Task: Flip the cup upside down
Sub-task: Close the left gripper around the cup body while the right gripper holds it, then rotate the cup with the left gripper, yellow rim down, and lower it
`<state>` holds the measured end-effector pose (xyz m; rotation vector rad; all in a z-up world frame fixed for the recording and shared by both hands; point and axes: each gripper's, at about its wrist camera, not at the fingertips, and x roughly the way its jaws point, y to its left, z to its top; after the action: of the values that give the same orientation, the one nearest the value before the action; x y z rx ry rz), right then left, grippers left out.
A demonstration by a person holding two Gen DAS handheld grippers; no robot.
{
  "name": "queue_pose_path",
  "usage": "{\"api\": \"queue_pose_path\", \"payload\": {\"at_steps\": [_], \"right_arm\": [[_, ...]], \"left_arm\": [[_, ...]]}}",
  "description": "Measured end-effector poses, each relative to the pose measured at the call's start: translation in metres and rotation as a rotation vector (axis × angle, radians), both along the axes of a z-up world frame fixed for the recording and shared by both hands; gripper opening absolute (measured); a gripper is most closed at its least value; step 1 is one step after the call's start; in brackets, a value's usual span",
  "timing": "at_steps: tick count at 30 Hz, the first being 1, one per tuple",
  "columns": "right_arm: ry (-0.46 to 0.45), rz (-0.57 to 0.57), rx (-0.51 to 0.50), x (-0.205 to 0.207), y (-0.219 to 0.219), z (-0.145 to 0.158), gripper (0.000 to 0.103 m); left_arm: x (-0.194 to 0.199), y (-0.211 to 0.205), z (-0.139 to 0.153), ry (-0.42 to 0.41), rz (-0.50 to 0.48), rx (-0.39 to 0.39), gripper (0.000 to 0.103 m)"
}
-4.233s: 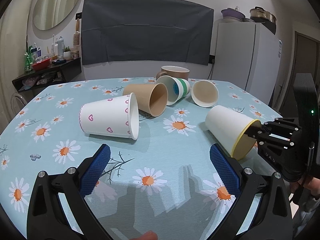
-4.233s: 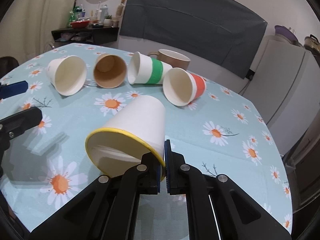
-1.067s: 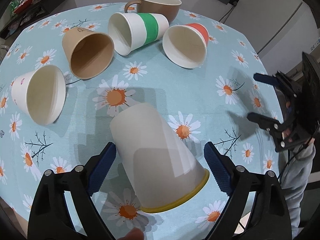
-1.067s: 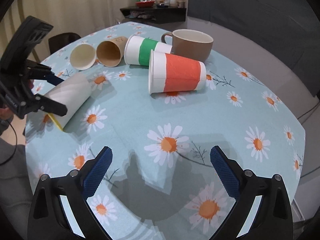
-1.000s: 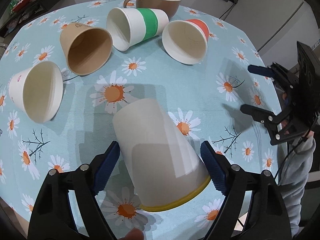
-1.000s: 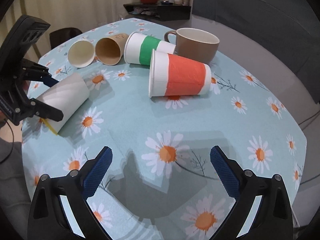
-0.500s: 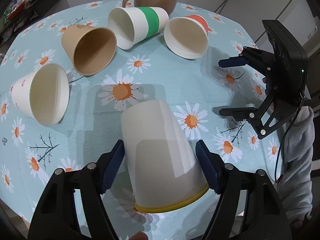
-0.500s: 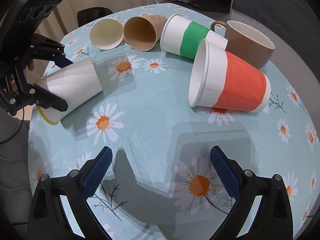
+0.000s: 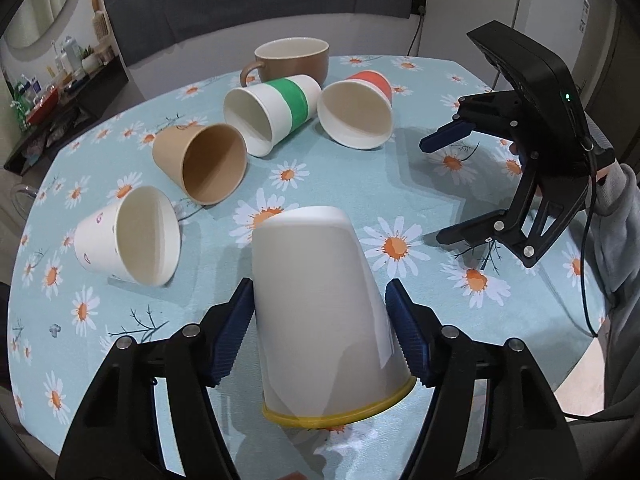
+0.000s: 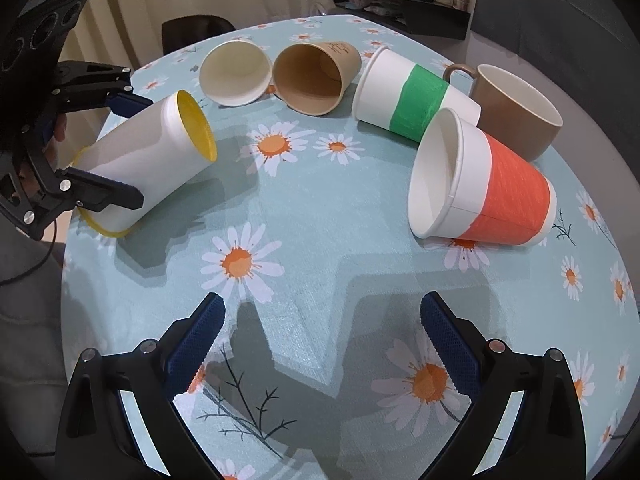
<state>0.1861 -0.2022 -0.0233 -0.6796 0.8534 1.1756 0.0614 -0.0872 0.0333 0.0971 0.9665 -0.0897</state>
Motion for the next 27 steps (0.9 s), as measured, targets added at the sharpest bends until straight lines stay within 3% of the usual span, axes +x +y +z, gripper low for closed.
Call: {"api": "queue_pose_path", "payload": {"at_steps": [10, 19, 25, 27], "right_arm": [[-0.018, 0.005, -0.002, -0.030, 0.006, 0.003, 0.094], [0.003, -0.010, 0.041, -0.052, 0.013, 0.000, 0.094], [-0.006, -0.022, 0.031, -0.061, 0.017, 0.002, 0.094], [-0.009, -0.022, 0.032, -0.062, 0.017, 0.002, 0.094]], "left_arm": [[-0.038, -0.002, -0.009, -0.204, -0.131, 0.029, 0.067], [-0.070, 0.009, -0.017, -0.287, -0.138, 0.022, 0.063], [-0.060, 0.019, -0.019, -0.188, -0.136, 0.011, 0.063], [-0.056, 0.022, -0.019, -0.126, -0.140, 0.008, 0.070]]}}
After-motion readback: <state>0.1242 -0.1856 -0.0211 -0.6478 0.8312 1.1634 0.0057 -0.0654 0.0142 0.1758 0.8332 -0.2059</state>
